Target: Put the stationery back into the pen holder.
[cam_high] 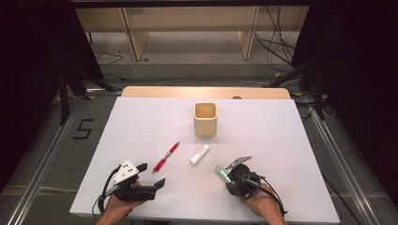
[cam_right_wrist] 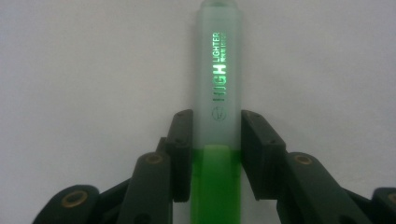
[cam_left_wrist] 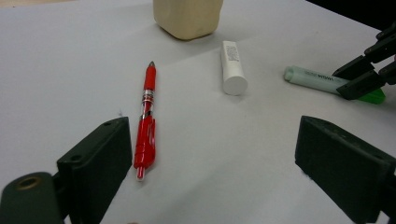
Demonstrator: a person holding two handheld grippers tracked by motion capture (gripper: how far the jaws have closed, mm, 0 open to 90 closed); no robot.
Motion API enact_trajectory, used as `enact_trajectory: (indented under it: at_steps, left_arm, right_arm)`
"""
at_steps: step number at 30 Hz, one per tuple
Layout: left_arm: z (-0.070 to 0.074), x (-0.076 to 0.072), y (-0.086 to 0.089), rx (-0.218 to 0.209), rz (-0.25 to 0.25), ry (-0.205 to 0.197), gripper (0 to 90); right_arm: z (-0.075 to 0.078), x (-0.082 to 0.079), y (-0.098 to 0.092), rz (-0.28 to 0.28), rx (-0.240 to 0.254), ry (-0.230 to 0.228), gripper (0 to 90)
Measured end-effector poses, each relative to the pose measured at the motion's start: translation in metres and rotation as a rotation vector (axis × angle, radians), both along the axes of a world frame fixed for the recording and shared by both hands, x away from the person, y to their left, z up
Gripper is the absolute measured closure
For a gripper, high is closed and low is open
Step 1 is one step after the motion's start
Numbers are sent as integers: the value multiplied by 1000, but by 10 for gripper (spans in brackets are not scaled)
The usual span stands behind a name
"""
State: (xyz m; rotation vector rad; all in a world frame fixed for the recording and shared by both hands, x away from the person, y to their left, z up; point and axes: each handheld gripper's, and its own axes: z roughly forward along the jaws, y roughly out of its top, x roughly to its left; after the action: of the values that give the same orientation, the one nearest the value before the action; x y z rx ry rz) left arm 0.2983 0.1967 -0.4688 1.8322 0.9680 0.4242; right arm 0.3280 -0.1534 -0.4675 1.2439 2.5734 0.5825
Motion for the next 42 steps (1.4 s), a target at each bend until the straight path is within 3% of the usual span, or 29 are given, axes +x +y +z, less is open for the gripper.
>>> enact_trajectory:
  at_steps: [11,27,42]
  left_arm:
    - [0,0,0,-4,4,1,104]
    - [0,0,0,-2,6,1,105]
    - [0,1,0,0,7,4,105]
  right_arm:
    - [0,0,0,2,5,-15,672]
    - [8,2,-10,7,114,-43,674]
    - [19,1,-17,1,243,-158,673]
